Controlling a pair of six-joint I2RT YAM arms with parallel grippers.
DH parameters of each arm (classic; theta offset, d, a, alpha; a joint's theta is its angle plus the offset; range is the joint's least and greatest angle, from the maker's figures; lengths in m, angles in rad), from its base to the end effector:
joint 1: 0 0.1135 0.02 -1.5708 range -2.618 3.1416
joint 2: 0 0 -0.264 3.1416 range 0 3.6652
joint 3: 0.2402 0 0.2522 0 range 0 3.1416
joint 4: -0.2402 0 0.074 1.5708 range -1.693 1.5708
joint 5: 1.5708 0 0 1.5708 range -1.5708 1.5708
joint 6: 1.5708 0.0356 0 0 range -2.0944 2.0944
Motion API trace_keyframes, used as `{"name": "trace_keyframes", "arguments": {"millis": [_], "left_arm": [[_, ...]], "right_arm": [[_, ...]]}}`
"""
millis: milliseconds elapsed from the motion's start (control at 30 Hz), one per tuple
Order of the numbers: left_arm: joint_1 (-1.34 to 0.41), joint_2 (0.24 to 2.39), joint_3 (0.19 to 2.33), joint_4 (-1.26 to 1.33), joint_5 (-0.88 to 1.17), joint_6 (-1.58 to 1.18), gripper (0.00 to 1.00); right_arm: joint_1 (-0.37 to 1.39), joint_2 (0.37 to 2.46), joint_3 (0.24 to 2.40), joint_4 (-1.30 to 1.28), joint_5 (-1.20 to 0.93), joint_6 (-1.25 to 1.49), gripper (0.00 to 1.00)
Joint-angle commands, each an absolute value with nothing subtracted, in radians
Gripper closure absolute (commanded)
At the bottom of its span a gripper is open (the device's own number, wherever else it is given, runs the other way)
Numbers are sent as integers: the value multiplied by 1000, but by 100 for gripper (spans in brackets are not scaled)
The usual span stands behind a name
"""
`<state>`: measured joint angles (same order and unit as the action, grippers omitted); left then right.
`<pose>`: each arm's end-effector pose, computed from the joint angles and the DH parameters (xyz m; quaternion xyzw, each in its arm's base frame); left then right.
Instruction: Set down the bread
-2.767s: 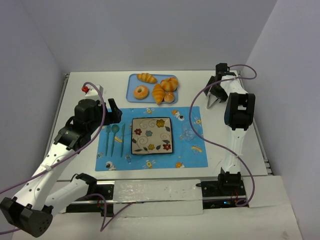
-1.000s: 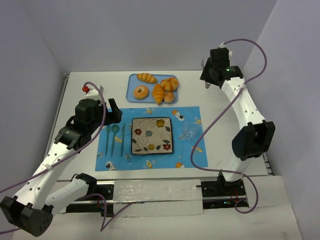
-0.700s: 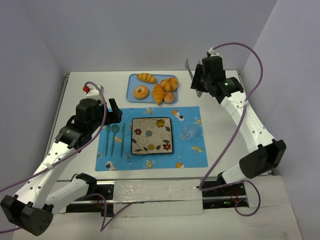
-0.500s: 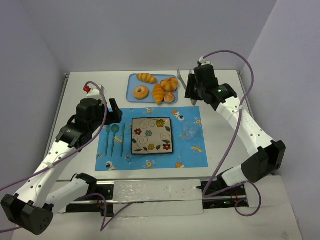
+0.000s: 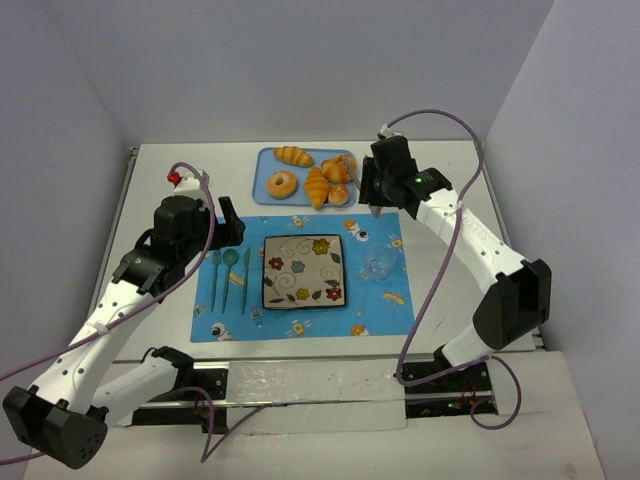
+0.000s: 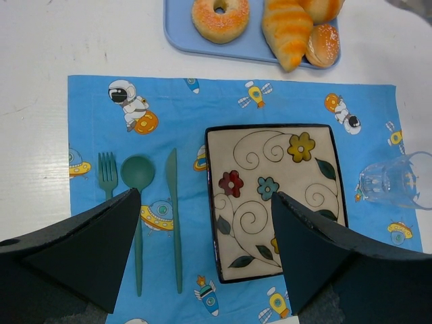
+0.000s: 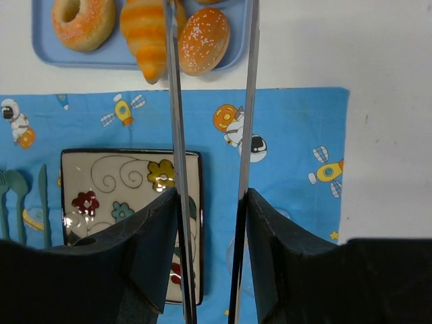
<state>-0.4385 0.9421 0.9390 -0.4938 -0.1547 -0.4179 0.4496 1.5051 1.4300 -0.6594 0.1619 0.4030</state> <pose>0.1887 -0.0824 0.3342 -0.0307 0.8571 -0.1514 0.4915 0.3019 0.1393 0.3452 0.0116 0.9114 0.1001 0.3991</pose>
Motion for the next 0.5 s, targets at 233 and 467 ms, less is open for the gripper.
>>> {"name": "trace_keyframes", "arguments": {"millis": [233, 467], "left_arm": [[-433, 943, 934, -466, -167, -422, 12], [-433, 943, 934, -466, -164, -422, 12]], "right_arm": [[483, 1540, 1419, -580, 138, 414, 51], [509, 1568, 1393, -568, 130, 417, 51]]}}
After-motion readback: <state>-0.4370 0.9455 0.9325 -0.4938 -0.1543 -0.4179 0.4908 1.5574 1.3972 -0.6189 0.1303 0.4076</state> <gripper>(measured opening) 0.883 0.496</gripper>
